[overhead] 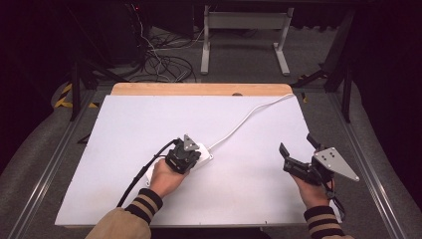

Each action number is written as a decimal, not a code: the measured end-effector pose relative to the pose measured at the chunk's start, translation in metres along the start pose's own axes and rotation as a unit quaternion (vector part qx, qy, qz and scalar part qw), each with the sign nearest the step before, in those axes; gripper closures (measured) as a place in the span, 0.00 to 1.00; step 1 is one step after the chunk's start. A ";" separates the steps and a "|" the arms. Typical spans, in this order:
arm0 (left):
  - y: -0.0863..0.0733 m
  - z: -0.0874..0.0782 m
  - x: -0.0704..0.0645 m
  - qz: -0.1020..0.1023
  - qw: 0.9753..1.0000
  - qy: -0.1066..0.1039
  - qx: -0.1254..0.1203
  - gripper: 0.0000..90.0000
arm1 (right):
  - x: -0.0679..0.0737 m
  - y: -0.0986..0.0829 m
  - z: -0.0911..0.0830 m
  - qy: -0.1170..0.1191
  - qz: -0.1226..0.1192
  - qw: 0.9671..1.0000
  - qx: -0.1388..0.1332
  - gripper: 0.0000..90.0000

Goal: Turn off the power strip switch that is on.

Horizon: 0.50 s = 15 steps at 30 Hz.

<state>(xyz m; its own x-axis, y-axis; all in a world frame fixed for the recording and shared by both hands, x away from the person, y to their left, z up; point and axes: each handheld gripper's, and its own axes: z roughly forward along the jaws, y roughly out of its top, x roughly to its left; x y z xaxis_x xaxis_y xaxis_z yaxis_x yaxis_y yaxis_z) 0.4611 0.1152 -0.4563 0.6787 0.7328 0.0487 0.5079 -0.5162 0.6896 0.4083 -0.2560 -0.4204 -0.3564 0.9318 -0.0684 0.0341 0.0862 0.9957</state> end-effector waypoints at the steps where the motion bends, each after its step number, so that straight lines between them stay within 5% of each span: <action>1: 0.000 -0.001 0.001 -0.001 1.000 -0.003 0.000 1.00 | 0.000 0.000 0.000 0.000 -0.001 1.000 0.000 0.10; 4: -0.002 -0.001 0.002 0.004 1.000 0.011 -0.001 1.00 | 0.000 0.000 0.000 0.000 0.000 1.000 -0.002 0.10; 10: -0.001 -0.022 0.007 -0.004 0.998 0.025 -0.066 1.00 | 0.000 0.000 0.000 0.001 -0.001 1.000 -0.001 0.10; 15: -0.001 -0.072 0.019 -0.028 0.986 0.052 -0.158 1.00 | 0.000 0.000 0.000 0.000 -0.001 1.000 -0.001 0.10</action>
<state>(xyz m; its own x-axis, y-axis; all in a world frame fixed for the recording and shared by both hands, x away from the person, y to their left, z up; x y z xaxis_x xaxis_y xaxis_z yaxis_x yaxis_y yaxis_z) 0.4351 0.1611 -0.4038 0.5874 0.8065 0.0668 0.3409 -0.3214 0.8835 0.4082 -0.2560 -0.4204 -0.3564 0.9317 -0.0695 0.0323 0.0866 0.9957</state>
